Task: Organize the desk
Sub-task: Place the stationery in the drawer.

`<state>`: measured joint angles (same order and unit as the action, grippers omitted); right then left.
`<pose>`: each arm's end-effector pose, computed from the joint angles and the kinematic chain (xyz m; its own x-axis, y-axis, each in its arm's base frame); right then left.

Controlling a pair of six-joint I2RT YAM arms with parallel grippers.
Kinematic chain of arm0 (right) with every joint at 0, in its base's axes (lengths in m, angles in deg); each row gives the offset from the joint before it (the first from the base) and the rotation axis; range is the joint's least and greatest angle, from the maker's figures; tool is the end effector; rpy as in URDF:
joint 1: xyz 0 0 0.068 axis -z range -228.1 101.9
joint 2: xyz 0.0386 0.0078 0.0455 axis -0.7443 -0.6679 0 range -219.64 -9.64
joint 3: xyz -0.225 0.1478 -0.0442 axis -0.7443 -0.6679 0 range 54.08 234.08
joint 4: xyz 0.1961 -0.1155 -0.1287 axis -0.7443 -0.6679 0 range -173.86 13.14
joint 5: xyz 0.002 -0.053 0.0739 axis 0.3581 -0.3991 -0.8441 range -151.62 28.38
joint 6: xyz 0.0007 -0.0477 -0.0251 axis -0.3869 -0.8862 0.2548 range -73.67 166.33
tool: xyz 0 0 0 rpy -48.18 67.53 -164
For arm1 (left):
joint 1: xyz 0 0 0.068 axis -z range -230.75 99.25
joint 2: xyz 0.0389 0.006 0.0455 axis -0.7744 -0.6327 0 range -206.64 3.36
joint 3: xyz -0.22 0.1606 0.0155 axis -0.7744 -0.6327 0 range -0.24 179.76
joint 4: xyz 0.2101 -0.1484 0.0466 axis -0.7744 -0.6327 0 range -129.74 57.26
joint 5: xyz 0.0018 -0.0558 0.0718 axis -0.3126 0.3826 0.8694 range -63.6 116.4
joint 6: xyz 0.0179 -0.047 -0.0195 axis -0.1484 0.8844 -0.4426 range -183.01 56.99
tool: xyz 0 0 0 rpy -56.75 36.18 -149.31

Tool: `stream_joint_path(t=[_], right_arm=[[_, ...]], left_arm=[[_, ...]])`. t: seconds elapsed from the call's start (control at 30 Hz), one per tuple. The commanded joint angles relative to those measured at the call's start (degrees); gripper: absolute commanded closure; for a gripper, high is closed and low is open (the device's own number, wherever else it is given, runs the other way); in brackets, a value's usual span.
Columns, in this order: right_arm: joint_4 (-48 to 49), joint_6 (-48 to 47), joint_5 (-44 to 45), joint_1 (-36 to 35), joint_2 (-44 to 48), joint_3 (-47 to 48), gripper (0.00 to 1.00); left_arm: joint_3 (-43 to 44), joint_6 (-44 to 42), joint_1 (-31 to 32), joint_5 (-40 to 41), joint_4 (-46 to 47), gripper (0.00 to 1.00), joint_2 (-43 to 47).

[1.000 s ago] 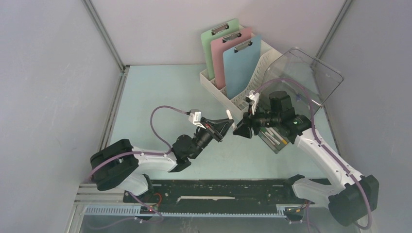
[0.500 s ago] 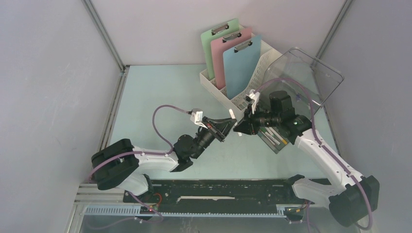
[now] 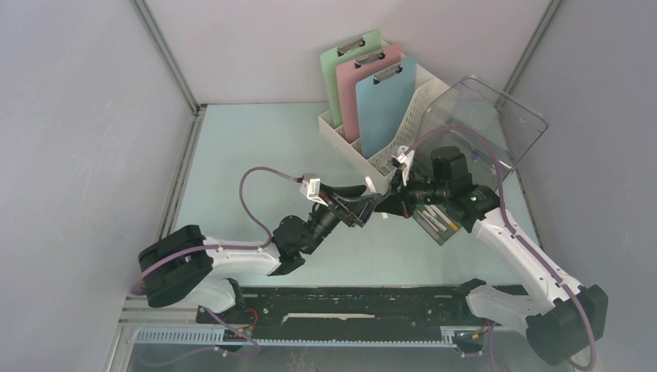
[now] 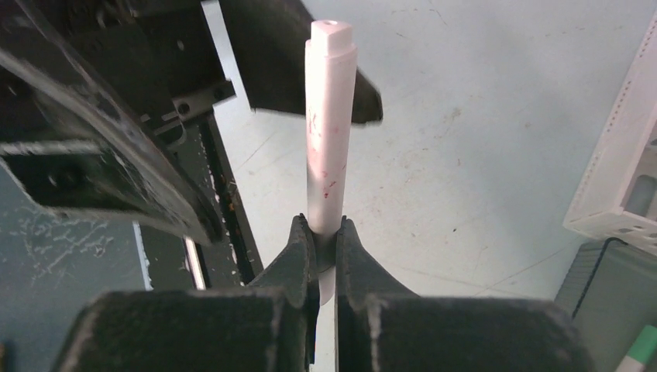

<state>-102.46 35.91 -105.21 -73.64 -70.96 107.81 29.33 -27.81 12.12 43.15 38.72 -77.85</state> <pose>0.1948 0.1204 0.3176 -0.3350 -0.3054 -0.8914 -0.9085 0.3554 0.2197 0.1370 -0.2449 0.2562 -0.2936 -0.6373 -0.7125 0.6844 0.3802 -0.6221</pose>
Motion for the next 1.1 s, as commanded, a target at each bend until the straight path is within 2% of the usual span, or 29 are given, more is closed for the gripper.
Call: stream_joint_path(t=[0.0, 0.1, 0.2, 0.33, 0.4, 0.5, 0.67, 0.83, 0.9, 1.07], right_arm=[[-2.64, -8.39, -0.15, -0.43, 2.57, 1.08, 1.0], [-4.71, -11.79, 2.28, -0.39, 2.8, 1.69, 1.0], [-6.18, -15.17, 5.83, -0.4, 2.8, 2.15, 1.0], [-6.77, -18.39, 11.49, 0.67, 2.28, 2.16, 1.0], [-6.9, -19.49, 15.16, 1.72, 1.39, 2.13, 1.0], [-6.74, -20.65, 20.31, 3.38, -0.01, 2.13, 1.0], [-6.17, -20.81, 25.64, 7.09, -2.02, 2.12, 1.0], [-5.52, -20.96, 31.61, 8.44, -4.08, 2.16, 1.0], [-5.25, -20.94, 33.62, 8.92, -5.13, 2.16, 1.0], [-4.69, -20.99, 38.03, 9.27, -7.87, 2.15, 0.99]], left_arm=[[-2.07, -5.99, 0.26, 3.07, -1.52, 0.17, 6.46], [-4.02, -10.92, 0.11, 4.71, -6.35, 0.01, 11.16], [-5.01, -15.16, -0.9, 7.45, -16.3, 0.0, 16.06], [-2.37, -18.01, -5.33, 7.99, -35.22, 0.0, 21.36], [-2.29, -18.78, -7.52, 9.18, -40.74, 0.0, 23.02], [-3.72, -20.98, -9.71, 12.17, -44.16, 0.0, 25.51], [-6.73, -26.73, -10.56, 18.74, -42.85, 0.0, 26.72], [-11.67, -28.16, -10.53, 26.0, -33.77, 0.0, 23.77], [-13.94, -28.08, -10.55, 26.96, -28.8, 0.0, 22.73], [-14.92, -27.57, -10.58, 27.46, -27.42, 0.0, 22.48]])
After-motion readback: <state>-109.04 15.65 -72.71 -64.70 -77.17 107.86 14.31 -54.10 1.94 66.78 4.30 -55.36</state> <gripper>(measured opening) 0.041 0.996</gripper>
